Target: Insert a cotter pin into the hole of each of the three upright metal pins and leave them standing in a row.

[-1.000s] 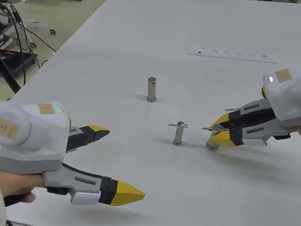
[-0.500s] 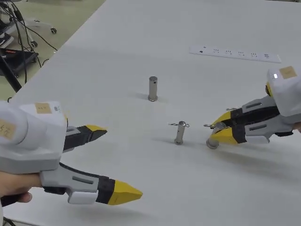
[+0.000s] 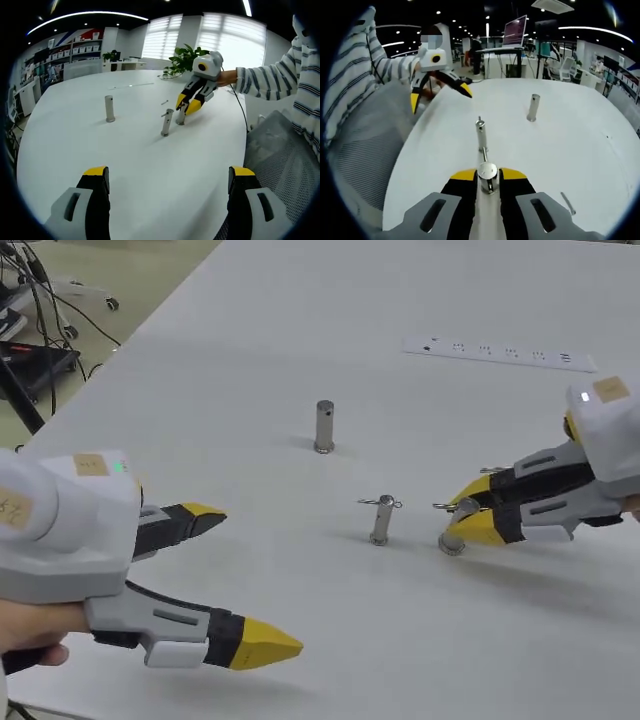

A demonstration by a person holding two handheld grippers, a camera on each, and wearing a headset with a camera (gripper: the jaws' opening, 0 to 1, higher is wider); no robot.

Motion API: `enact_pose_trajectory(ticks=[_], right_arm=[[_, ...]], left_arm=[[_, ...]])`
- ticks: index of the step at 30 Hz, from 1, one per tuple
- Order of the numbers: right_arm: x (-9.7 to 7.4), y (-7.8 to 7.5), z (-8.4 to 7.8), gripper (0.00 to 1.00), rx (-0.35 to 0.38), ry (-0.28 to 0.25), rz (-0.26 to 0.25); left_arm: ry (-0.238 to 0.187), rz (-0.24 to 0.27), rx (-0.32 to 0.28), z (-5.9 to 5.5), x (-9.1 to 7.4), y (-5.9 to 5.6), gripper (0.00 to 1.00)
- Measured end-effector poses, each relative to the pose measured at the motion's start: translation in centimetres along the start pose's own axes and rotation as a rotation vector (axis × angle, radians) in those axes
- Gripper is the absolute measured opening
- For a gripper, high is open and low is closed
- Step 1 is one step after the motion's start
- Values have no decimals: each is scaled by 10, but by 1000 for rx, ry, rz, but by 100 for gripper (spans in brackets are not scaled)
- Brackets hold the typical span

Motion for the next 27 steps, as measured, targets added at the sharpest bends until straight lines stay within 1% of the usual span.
enact_pose_trajectory(ticks=[1, 2, 4, 7, 9, 10, 12, 16, 18, 19, 23, 27], right_arm=[[0, 1, -1, 19, 27, 1, 6], [0, 2, -1, 19, 37, 1, 11], [-1, 3, -1, 21, 25, 9, 5], [-5, 6, 1, 25, 25, 14, -8], [-8, 7, 3, 29, 46, 8, -23], [-10, 8, 3, 30, 68, 5, -24], [-13, 10, 4, 32, 75, 3, -28], [-21, 16, 5, 37, 96, 5, -64], [-24, 18, 6, 43, 106, 2, -98], [-26, 19, 6, 44, 115, 3, -116], [-29, 28, 8, 46, 154, -24, -151], [-31, 36, 8, 56, 171, -23, -183]], left_arm=[[-1, -1, -1, 0, 0, 0, 99], [-2, -2, -1, 0, 0, 0, 99], [3, -3, 0, 0, 0, 0, 99], [3, -6, 0, 0, 0, 1, 99], [7, -12, 4, 0, 0, 2, 99], [7, -16, 6, 0, 1, 2, 99], [10, -28, 10, 1, 2, 4, 99], [2, -54, 8, 4, 3, 8, 96], [7, -61, 19, 5, 3, 10, 96], [7, -63, 22, 5, 3, 10, 97], [9, -74, 29, 6, 2, 14, 98], [8, -82, 36, 7, 2, 18, 98]])
Point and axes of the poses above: the centre of the closed fingertips' face, and the gripper's own axes: x roughly forward along the fingers, y roughly to its left, z roughly out of its top, the point moved 9 cm from there along -x, roughly backward along the fingers, and after that the axes turned 11 degrees about -z, right-handed, at the moved point
